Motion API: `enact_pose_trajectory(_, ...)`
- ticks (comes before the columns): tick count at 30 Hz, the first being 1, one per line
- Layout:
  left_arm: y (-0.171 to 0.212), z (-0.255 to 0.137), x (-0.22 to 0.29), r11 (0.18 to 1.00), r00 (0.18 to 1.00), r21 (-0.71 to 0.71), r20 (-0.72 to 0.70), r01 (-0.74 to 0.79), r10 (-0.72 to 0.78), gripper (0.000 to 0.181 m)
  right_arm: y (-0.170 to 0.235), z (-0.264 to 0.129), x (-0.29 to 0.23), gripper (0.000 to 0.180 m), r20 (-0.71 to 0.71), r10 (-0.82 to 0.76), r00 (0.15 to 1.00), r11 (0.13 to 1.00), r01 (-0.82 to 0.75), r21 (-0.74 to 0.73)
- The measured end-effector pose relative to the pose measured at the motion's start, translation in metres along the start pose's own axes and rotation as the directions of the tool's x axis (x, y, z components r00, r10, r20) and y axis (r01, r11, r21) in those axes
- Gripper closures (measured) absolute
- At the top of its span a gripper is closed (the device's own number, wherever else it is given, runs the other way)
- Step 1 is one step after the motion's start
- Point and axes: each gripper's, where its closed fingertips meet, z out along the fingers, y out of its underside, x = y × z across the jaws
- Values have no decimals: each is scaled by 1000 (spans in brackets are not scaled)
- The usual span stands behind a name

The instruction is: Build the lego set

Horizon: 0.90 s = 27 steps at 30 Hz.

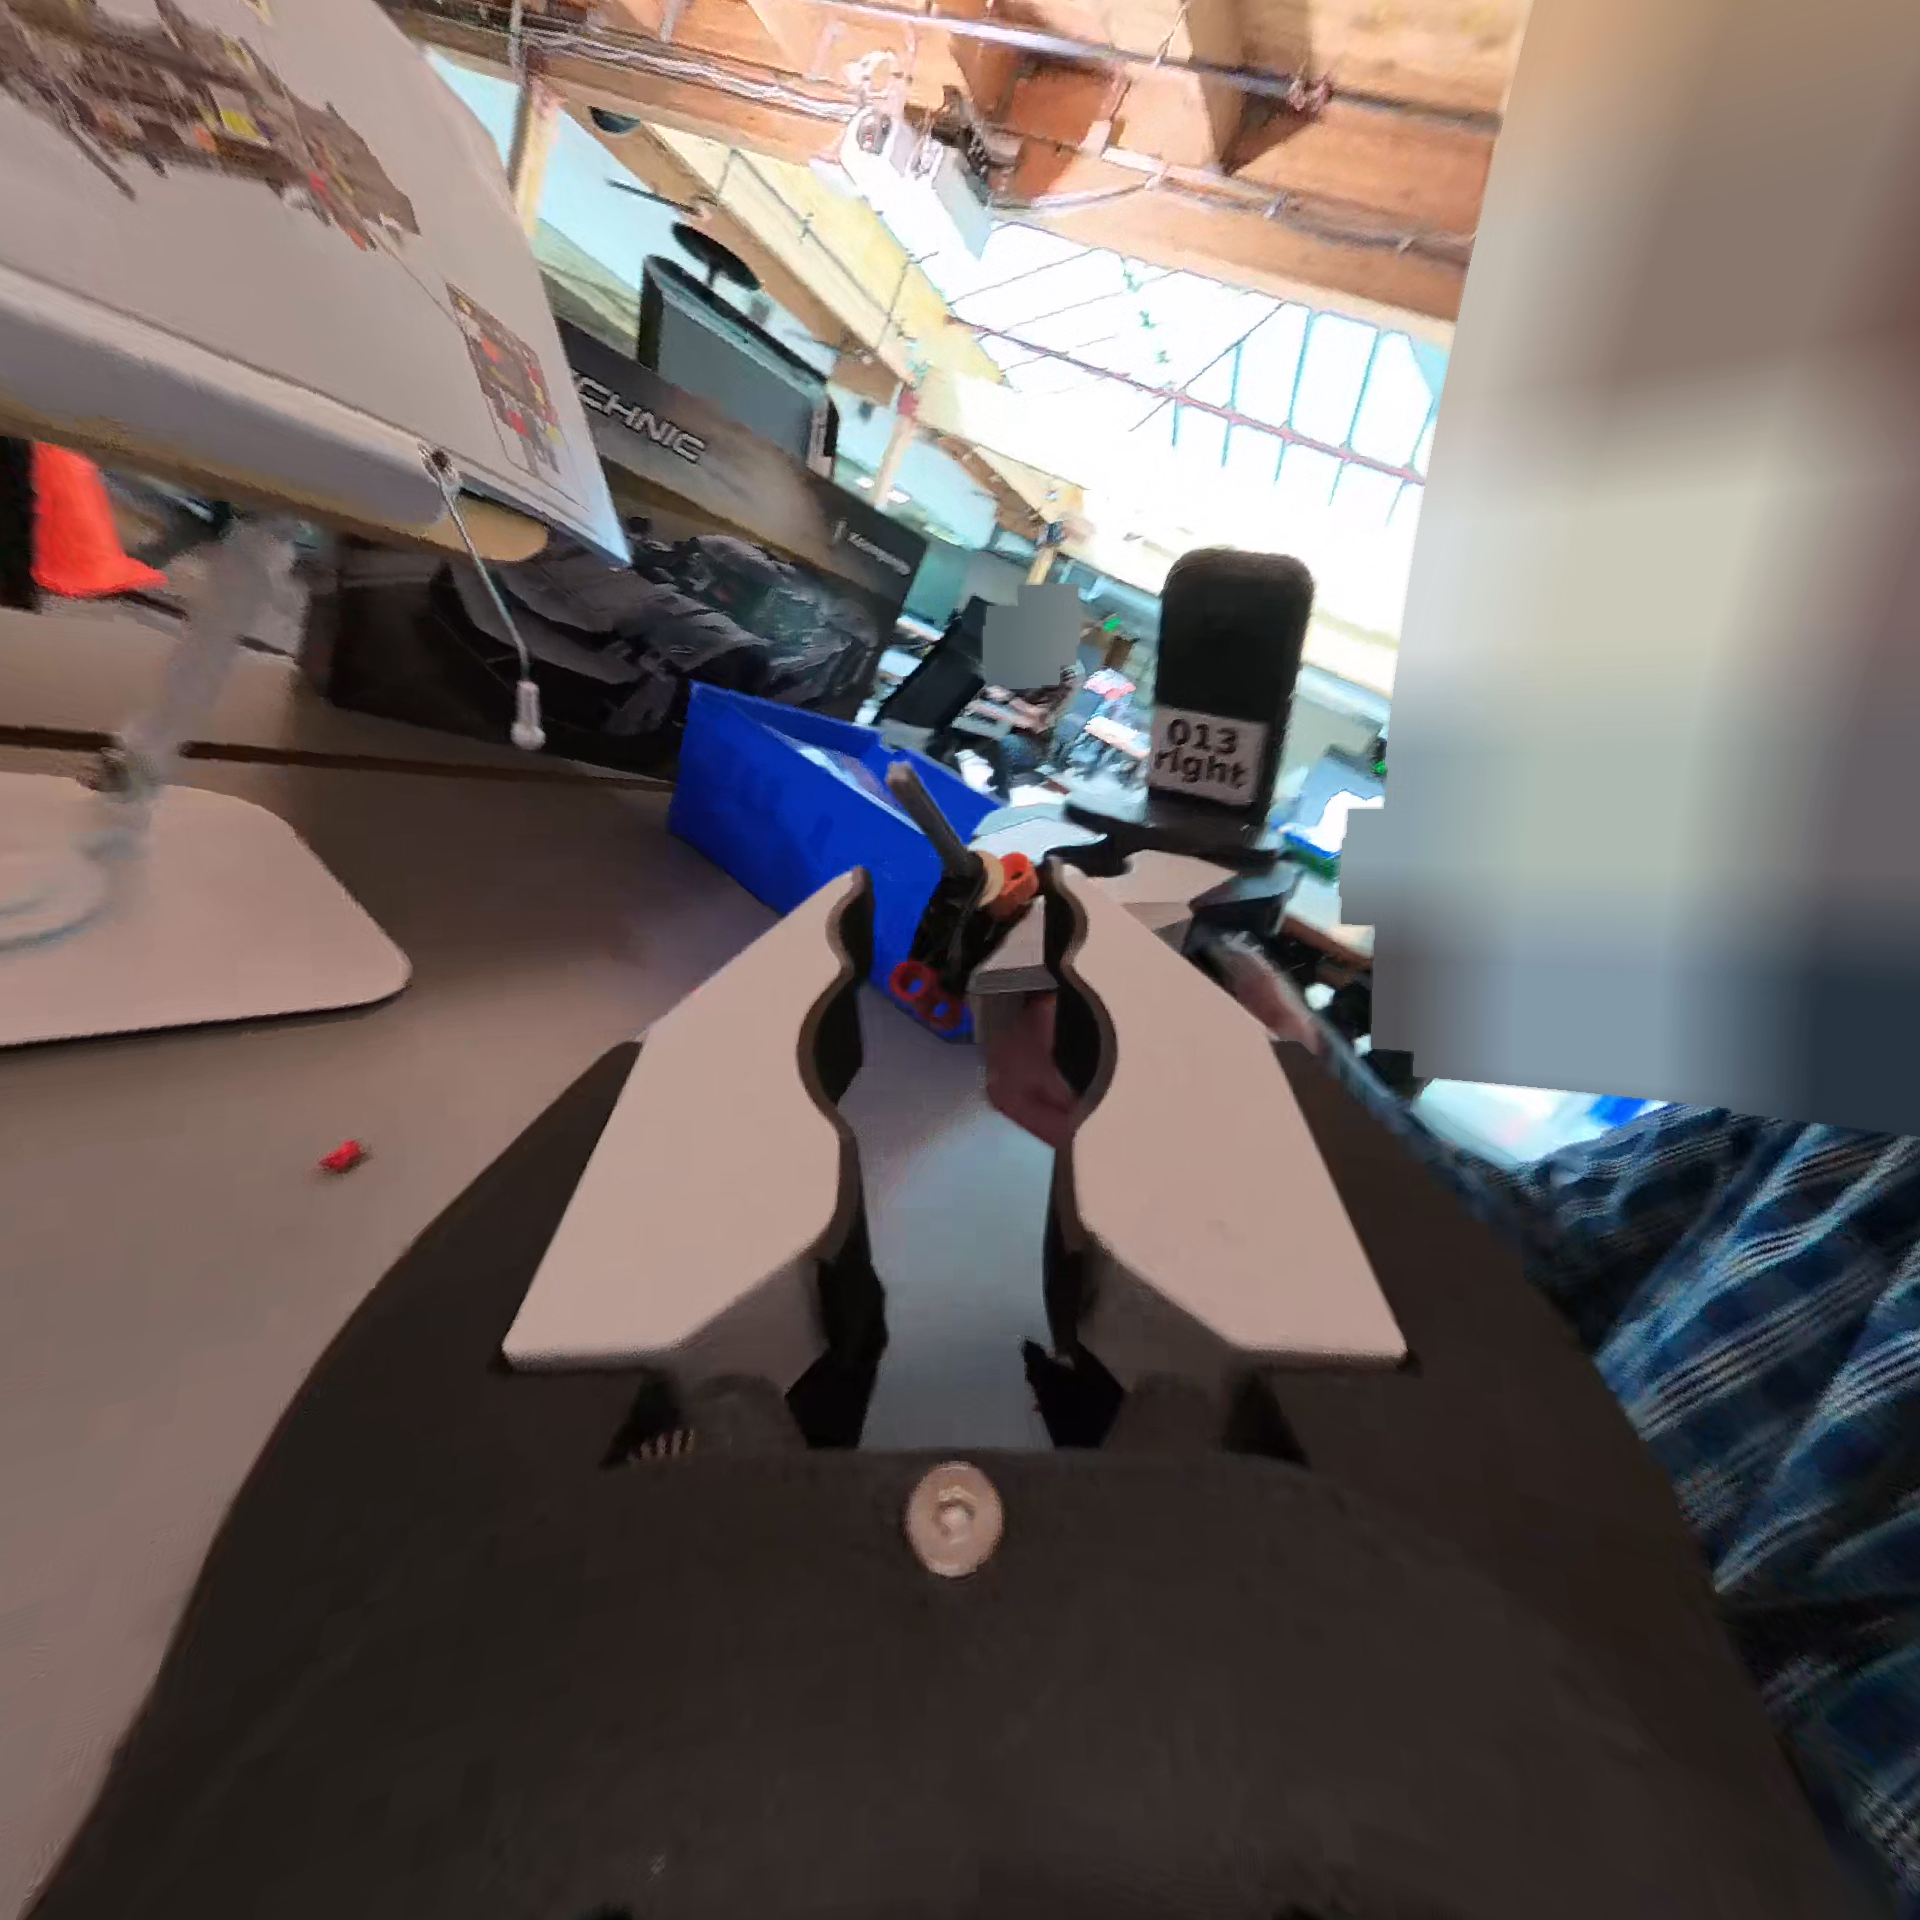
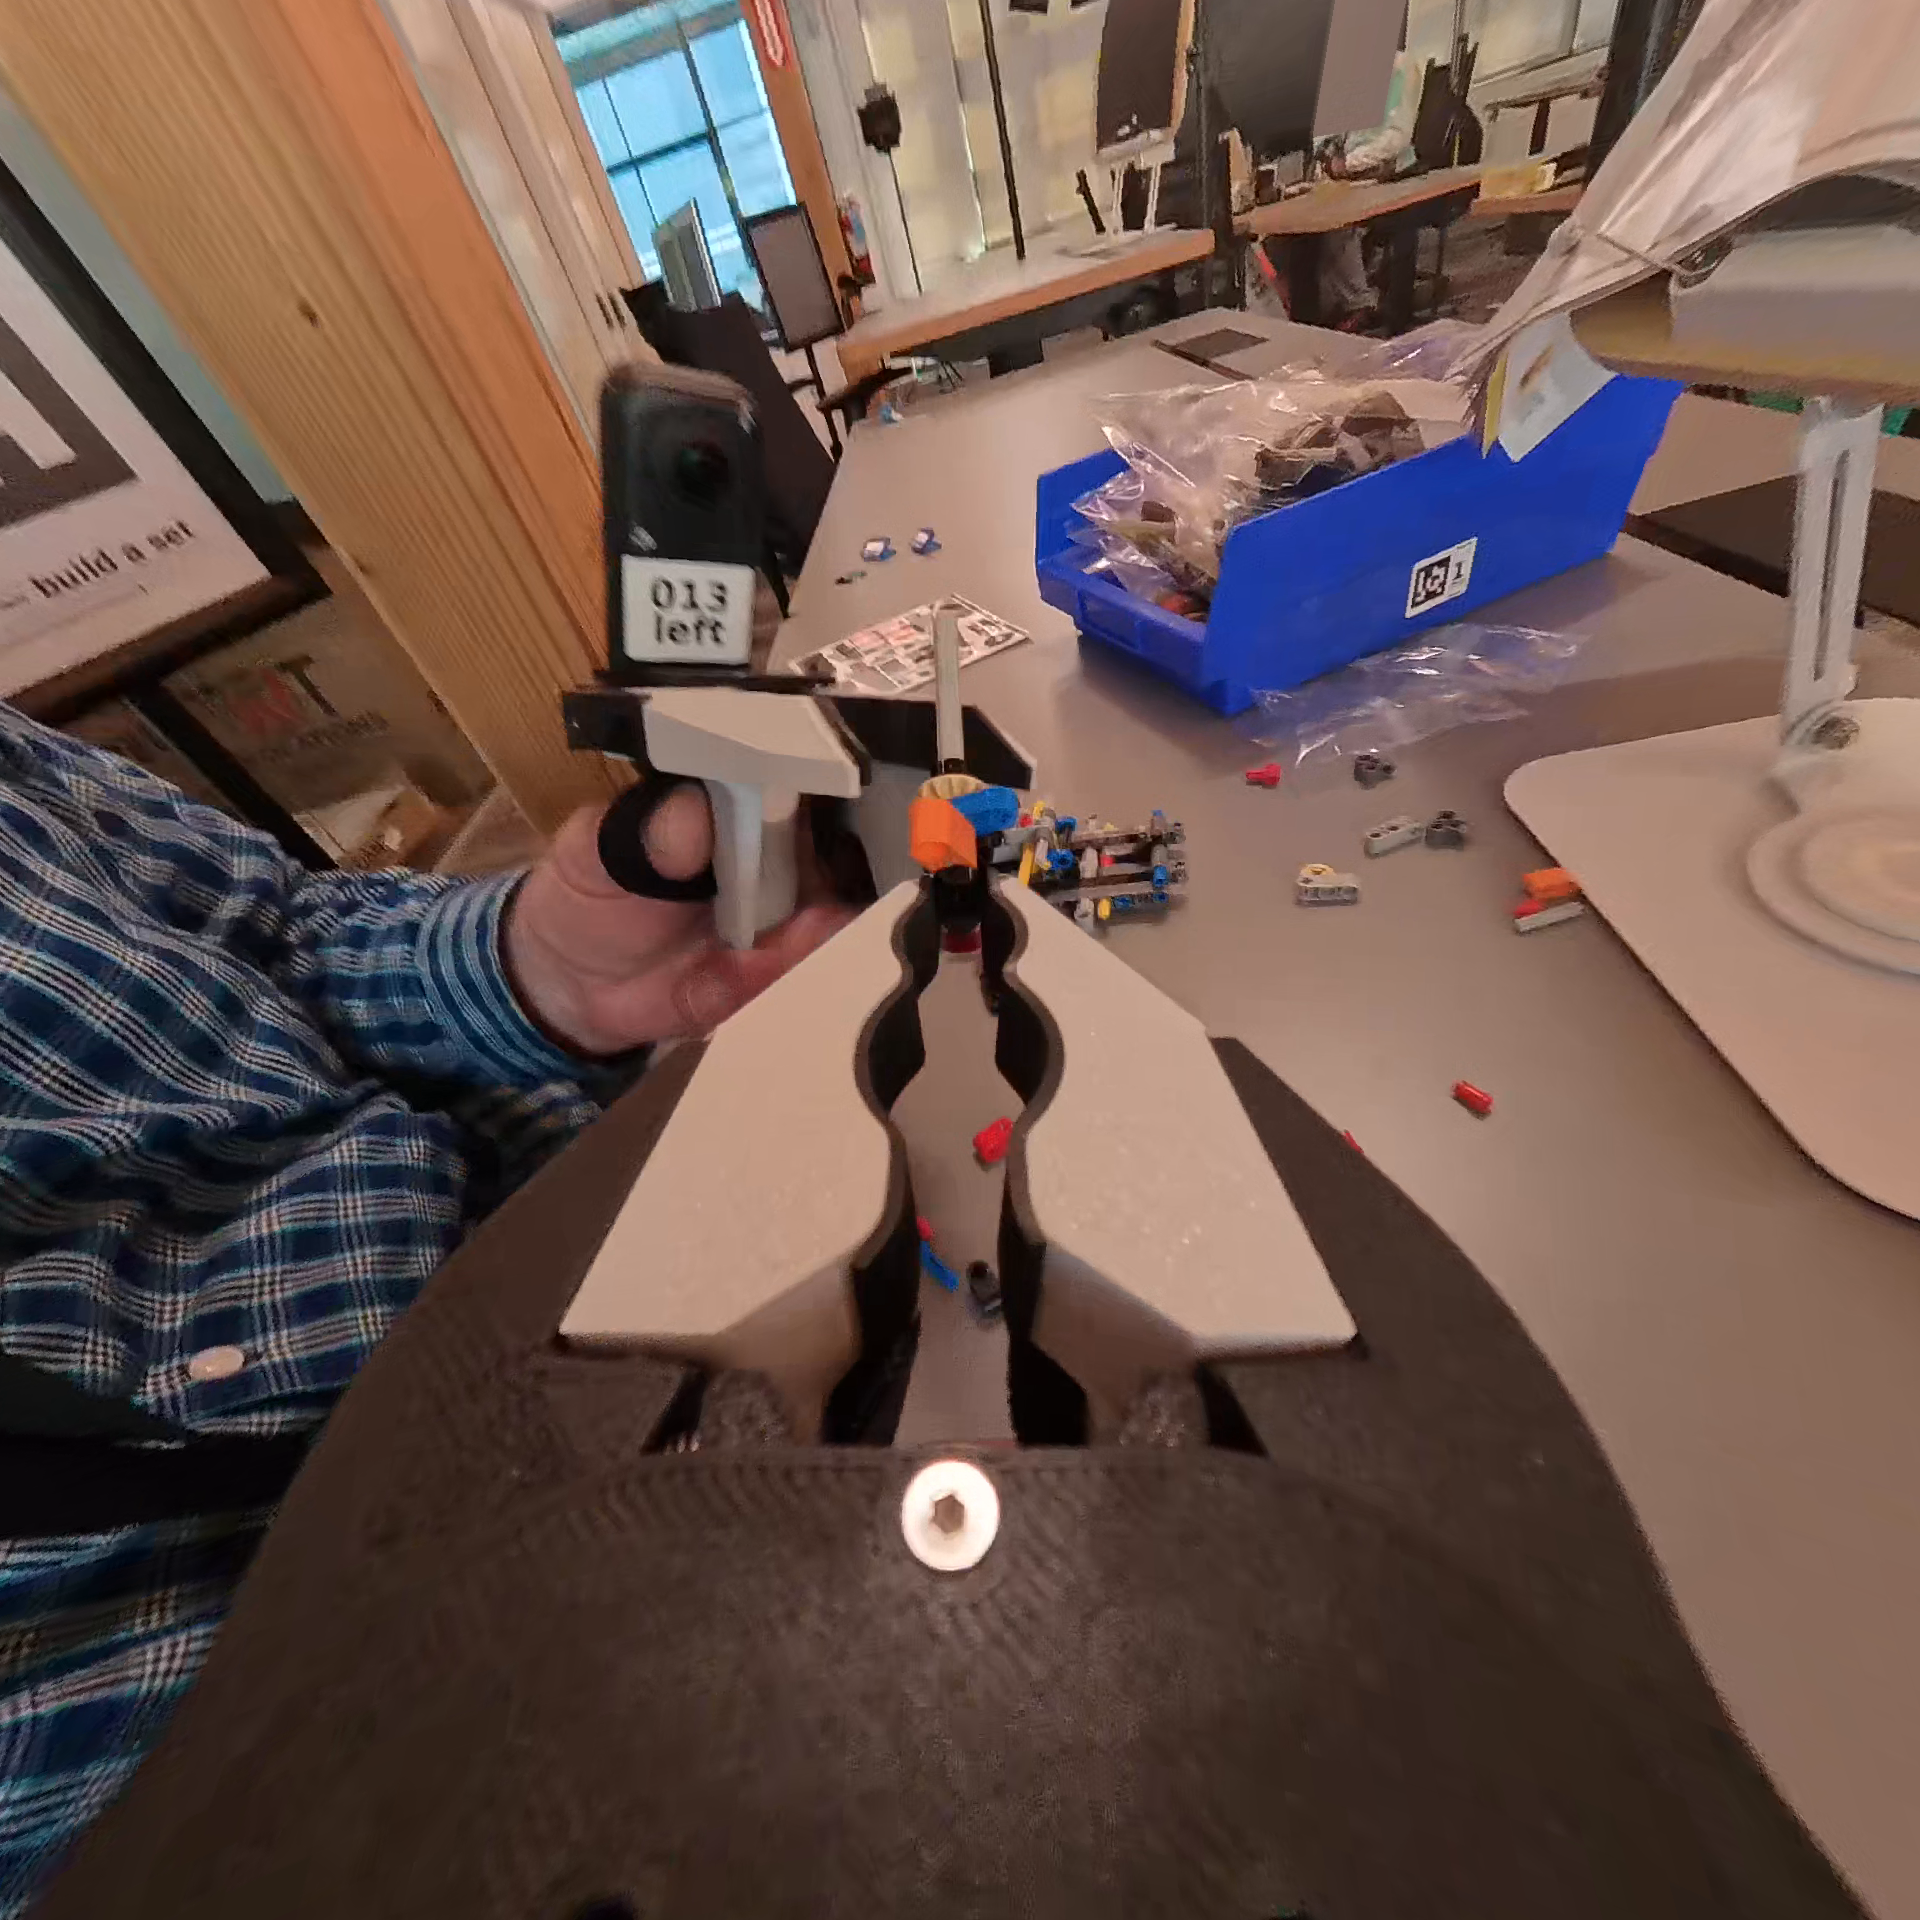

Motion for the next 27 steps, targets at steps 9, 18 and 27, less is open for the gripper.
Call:
enact_pose_trajectory(9, -8, -9, -1, 619, 629, -428, 139, -658, 765, 139, 16, -7, 10, 175, -125, -305, 944, 935, 272, -228)
enact_pose_trajectory(18, 32, -8, -7, 287, 526, -661, -191, -693, 829, 167, 22, -5, 3, 175, -97, -448, 889, 861, 399, -314)
enact_pose_trajectory(27, 29, -6, -1, 544, 733, -596, -113, -591, 671, 173, 14, -10, -2, 175, -51, -342, 938, 923, 326, -205)
